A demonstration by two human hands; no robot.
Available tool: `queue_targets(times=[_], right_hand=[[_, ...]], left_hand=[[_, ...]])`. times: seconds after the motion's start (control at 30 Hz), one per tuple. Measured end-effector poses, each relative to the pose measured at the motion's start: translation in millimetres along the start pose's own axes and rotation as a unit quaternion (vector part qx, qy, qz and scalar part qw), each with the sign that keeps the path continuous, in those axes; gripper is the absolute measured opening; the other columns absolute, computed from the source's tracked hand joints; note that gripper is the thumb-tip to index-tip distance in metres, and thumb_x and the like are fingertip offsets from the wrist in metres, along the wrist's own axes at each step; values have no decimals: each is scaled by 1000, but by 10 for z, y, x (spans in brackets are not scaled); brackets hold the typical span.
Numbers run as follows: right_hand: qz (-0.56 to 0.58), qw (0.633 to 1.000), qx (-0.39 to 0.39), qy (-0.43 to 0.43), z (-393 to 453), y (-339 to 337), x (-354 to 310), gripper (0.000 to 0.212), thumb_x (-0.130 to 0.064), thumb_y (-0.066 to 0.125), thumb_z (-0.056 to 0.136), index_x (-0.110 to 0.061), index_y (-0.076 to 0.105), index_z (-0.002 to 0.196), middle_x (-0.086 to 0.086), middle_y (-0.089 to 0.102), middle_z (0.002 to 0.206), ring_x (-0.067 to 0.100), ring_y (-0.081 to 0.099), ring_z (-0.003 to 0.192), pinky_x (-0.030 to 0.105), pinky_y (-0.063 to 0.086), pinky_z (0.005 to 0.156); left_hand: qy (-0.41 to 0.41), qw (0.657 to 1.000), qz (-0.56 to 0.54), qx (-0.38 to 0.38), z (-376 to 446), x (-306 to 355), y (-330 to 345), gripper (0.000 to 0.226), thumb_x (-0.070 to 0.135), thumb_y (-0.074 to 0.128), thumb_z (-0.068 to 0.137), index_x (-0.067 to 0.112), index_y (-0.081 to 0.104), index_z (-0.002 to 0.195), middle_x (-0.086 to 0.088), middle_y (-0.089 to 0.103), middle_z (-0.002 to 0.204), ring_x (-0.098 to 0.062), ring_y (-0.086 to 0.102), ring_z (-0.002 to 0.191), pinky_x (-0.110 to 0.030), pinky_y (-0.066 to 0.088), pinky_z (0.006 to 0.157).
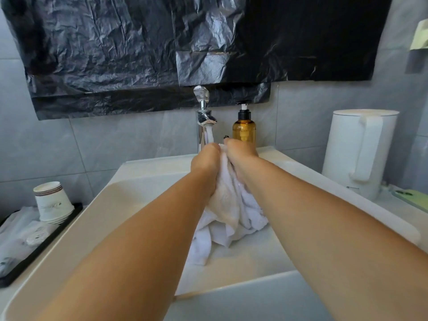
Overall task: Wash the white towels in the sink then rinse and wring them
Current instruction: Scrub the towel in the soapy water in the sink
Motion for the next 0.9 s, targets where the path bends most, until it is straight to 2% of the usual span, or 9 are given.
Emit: queue_targets(times=[0.07, 0.17, 0.33, 0.43, 0.5, 0.6, 0.7, 0.8, 0.9], right_hand=[[32, 999, -30, 11, 24, 66, 113, 22, -33, 54, 90, -12, 57, 85, 8, 64, 89, 25, 62, 83, 35, 53, 81], [69, 991, -112, 12, 6, 64, 228, 21, -20, 43, 99, -15, 50, 80, 6, 56, 84, 20, 55, 71, 33, 49, 68], [18, 992, -115, 47, 51, -83, 272, 26, -15, 54, 96, -13, 49, 71, 8, 52, 69, 21, 49, 60, 28, 40, 57], [-17, 990, -137, 14, -16, -89, 298, 13, -9, 45, 99, -14, 51, 89, 5, 50, 82, 20, 52, 74, 30, 44, 61], [-31, 988, -152, -1, -113, -2, 236, 12, -9, 38, 103, -14, 49, 104, 5, 48, 84, 23, 52, 86, 31, 47, 72], [-52, 979, -194, -20, -251, 173, 147, 29, -15, 37, 105, -1, 59, 92, 13, 55, 82, 23, 55, 96, 36, 45, 100], [23, 972, -235, -10, -299, 275, 102, 42, -44, 58, 93, -5, 68, 106, 14, 70, 104, 26, 67, 102, 38, 50, 94], [-24, 965, -261, -18, -307, 284, 192, 35, -31, 68, 89, -4, 60, 110, 11, 70, 104, 24, 68, 95, 34, 53, 83], [-136, 969, -185, -89, -315, 344, 112, 40, -33, 59, 94, -2, 58, 120, 11, 67, 106, 25, 64, 91, 31, 49, 71]], left_hand=[[9, 1000, 1, -14, 16, -9, -11, 34, 38, 60, 82, 11, 71, 100, -8, 73, 77, -27, 70, 71, -31, 51, 63], [17, 998, 26, -58, 83, -51, -75, 38, 42, 63, 87, 13, 70, 109, -10, 76, 93, -27, 72, 86, -35, 56, 74], [52, 989, 92, -103, 61, -63, -62, 16, 15, 56, 95, 7, 64, 105, -15, 68, 93, -27, 65, 82, -35, 53, 74], [74, 991, 101, -46, 45, -10, -38, 13, 21, 56, 97, 10, 61, 91, -13, 62, 88, -25, 60, 82, -34, 47, 72], [52, 998, 33, 2, 71, 49, -75, 26, 36, 62, 94, 11, 62, 100, -11, 65, 90, -26, 64, 84, -33, 52, 74], [55, 996, -31, 64, 158, 136, -269, 34, 43, 60, 94, 12, 64, 106, -10, 71, 98, -25, 68, 86, -33, 56, 76], [32, 993, -60, 99, 249, 150, -524, 42, 47, 65, 87, 12, 68, 111, -9, 74, 97, -27, 71, 86, -36, 58, 83], [15, 989, -46, 138, 359, 98, -716, 58, 53, 69, 70, 17, 67, 115, -8, 73, 103, -31, 69, 91, -45, 55, 89], [27, 986, -35, 160, 261, 123, -742, 49, 41, 70, 79, 14, 62, 119, -7, 70, 103, -30, 66, 92, -41, 54, 88]])
Point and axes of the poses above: each hand's wrist, its own z-axis towards the middle knuckle, its own y-axis out of the palm, x = y × z, the point moved 2 cm from there along z, towards the middle knuckle
